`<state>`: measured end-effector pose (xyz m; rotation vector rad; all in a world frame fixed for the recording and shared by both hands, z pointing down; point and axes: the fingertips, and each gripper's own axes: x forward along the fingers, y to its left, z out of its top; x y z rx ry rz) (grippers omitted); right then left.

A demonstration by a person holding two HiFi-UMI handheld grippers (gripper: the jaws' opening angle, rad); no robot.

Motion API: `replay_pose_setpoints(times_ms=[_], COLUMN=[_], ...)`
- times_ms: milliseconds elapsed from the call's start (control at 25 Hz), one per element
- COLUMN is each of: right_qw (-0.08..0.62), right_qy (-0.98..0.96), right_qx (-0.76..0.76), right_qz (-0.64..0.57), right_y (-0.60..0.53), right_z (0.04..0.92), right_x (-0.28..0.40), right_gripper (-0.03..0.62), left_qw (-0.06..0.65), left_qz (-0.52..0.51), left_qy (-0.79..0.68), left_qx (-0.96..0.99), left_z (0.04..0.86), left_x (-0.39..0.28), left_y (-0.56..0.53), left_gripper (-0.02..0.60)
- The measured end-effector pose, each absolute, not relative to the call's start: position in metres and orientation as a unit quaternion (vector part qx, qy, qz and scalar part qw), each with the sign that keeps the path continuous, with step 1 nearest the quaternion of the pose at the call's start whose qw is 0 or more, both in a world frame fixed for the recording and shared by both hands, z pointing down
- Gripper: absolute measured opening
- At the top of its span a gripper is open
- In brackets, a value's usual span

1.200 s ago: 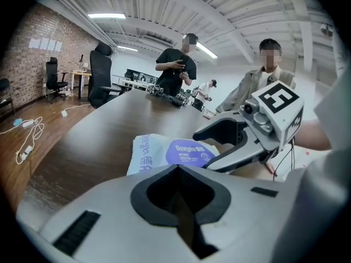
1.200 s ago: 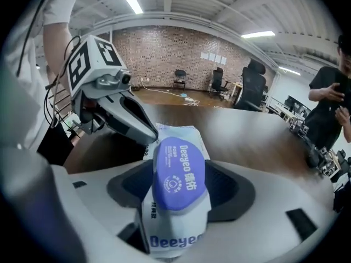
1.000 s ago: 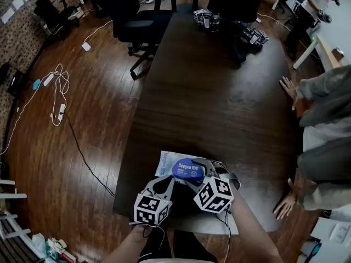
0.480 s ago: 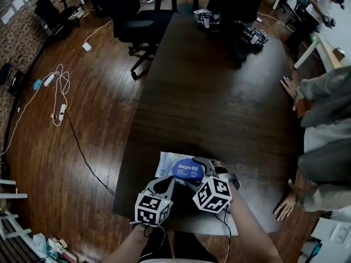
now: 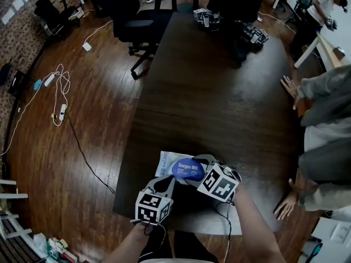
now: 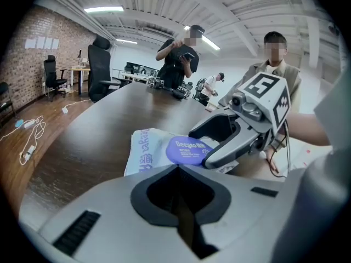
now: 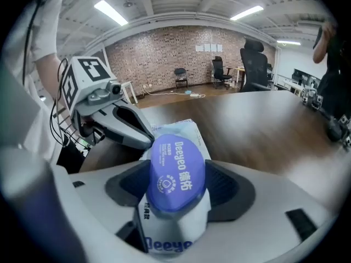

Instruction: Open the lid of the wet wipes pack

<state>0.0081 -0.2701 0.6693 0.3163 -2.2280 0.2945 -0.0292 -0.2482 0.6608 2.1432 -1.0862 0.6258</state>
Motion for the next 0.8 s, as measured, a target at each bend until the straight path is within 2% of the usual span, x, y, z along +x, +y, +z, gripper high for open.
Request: replay_pose_setpoints(times_ms=[800], right_qw=[0.338], right_qy=[-0.894], right_qx=[0.073], right_qz=[0.286], right_y=[-0.2769], right_z=[0.6639], right_x=[0.0109], right_gripper=[0.318], left_qw=[0.334], left_qz=[0.233], left_qy=[-0.416], left_qx=[0.813], left_z=[0.6591], left_x=[-0.0291], left_y=[-0.2528], left_gripper=[0.0])
